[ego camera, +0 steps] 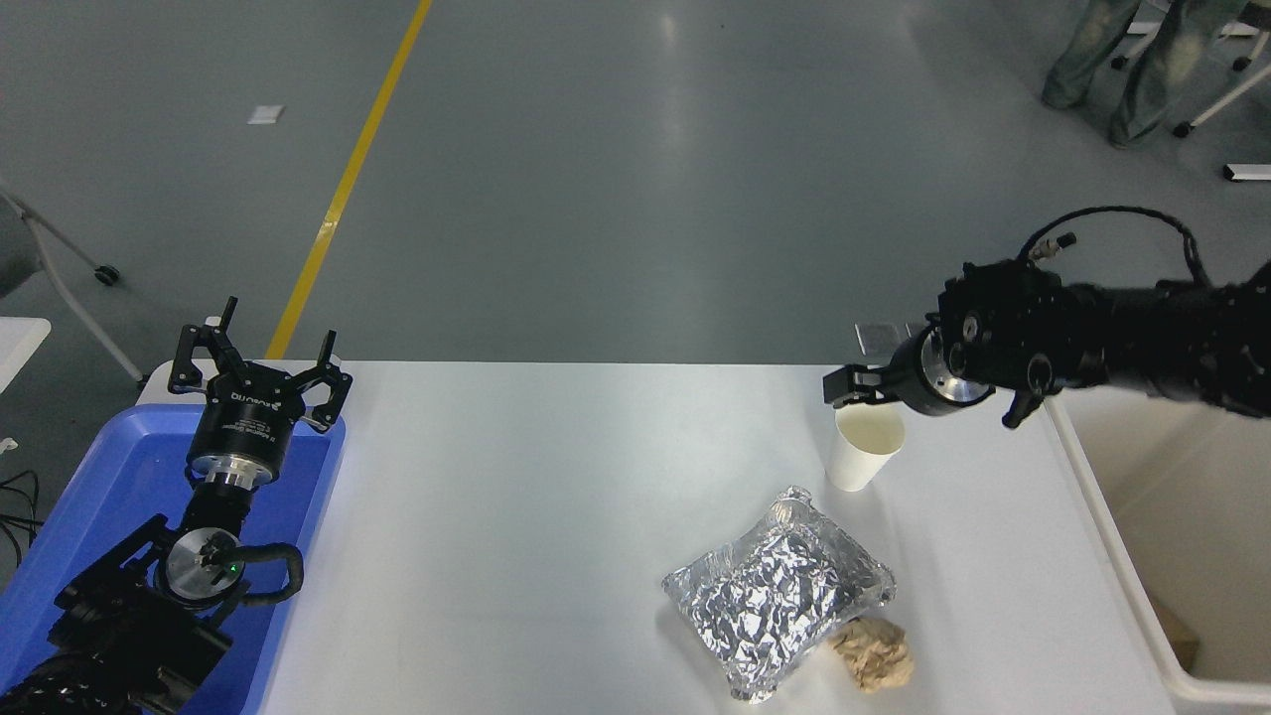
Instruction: Pick up paper cup place in dustbin
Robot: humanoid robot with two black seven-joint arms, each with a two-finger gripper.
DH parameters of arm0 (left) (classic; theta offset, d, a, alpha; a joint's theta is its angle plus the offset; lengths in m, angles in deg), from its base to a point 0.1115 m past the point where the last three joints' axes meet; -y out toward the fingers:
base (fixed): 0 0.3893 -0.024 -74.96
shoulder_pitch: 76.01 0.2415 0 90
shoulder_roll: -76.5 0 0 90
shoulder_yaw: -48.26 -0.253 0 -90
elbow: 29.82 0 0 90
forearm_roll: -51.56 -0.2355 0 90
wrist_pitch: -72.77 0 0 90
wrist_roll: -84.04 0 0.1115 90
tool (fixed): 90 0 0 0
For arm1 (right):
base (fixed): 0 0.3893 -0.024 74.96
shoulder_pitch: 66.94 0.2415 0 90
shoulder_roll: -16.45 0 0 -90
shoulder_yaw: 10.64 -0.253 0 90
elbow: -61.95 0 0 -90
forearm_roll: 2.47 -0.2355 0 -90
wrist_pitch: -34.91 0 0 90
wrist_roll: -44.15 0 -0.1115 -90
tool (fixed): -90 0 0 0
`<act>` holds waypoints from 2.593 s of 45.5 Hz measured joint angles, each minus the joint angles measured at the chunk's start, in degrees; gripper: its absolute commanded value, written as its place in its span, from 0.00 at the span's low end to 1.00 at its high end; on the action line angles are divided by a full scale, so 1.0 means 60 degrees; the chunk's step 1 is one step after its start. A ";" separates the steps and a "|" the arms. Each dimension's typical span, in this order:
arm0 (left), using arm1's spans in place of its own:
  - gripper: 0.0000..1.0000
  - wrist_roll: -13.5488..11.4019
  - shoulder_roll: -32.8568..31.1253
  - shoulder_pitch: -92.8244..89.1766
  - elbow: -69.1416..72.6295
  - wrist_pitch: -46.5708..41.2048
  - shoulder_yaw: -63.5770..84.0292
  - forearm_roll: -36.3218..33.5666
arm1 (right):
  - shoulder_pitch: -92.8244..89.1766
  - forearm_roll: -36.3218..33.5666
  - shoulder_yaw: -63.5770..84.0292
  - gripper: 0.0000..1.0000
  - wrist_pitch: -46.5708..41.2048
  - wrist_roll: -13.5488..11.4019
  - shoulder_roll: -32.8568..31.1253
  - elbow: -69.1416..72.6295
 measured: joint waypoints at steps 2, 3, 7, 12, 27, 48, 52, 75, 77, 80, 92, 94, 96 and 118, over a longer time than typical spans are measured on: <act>1.00 -0.0001 0.0000 0.0000 0.0000 0.0000 0.0000 0.0000 | -0.0235 0.0067 -0.0092 0.63 0.0081 -0.0001 0.0013 -0.0178; 1.00 0.0000 0.0000 0.0000 0.0000 0.0000 0.0000 -0.0003 | -0.0333 0.0092 -0.0131 0.57 0.0122 -0.0001 0.0017 -0.0256; 1.00 -0.0003 0.0000 0.0000 0.0000 0.0000 0.0000 -0.0002 | -0.0672 0.0175 -0.0243 0.39 0.0283 -0.0005 0.0028 -0.0524; 1.00 -0.0005 0.0000 0.0000 0.0000 0.0000 0.0000 -0.0002 | -0.1000 0.0259 -0.0338 0.28 0.0422 -0.0018 0.0039 -0.0759; 1.00 -0.0009 0.0000 0.0000 0.0000 0.0000 0.0000 -0.0002 | -0.1322 0.0370 -0.0443 0.00 0.0503 -0.0027 0.0048 -0.1028; 1.00 -0.0008 0.0000 0.0000 -0.0002 0.0000 -0.0013 -0.0002 | 0.0796 0.0348 0.0072 0.00 -0.0321 0.0042 -0.0564 0.0646; 1.00 -0.0007 0.0000 0.0000 -0.0002 0.0001 -0.0014 -0.0001 | 0.1822 0.0313 0.0136 0.00 -0.0844 0.0038 -0.0967 0.1453; 1.00 -0.0001 0.0000 0.0008 -0.0001 0.0001 -0.0015 -0.0003 | 0.8181 0.0227 0.0661 0.00 -0.4363 0.0002 -0.3032 0.4624; 1.00 -0.0001 0.0000 0.0009 -0.0001 0.0001 -0.0015 -0.0001 | 0.8469 0.0222 0.0719 0.00 -0.4500 0.0005 -0.3073 0.4683; 1.00 -0.0001 0.0000 0.0010 -0.0001 0.0001 -0.0015 -0.0002 | 0.8877 0.0223 0.0815 0.00 -0.4677 0.0003 -0.3129 0.4764; 1.00 0.0000 0.0000 0.0010 0.0000 0.0001 -0.0015 -0.0002 | 0.9669 0.0285 0.1360 0.00 -0.5019 -0.0003 -0.3420 0.4880; 1.00 0.0000 0.0000 0.0010 0.0000 0.0001 -0.0015 -0.0002 | 0.9715 0.0381 0.1510 0.00 -0.5045 -0.0001 -0.3581 0.4880; 1.00 0.0000 0.0000 0.0010 0.0000 0.0001 -0.0015 -0.0001 | 0.9734 0.0546 0.1629 0.00 -0.5064 -0.0003 -0.3736 0.4877; 1.00 -0.0011 0.0001 0.0001 0.0001 0.0001 -0.0015 -0.0002 | 0.5940 0.3544 0.1293 0.00 -0.2740 0.0406 -0.7345 0.3168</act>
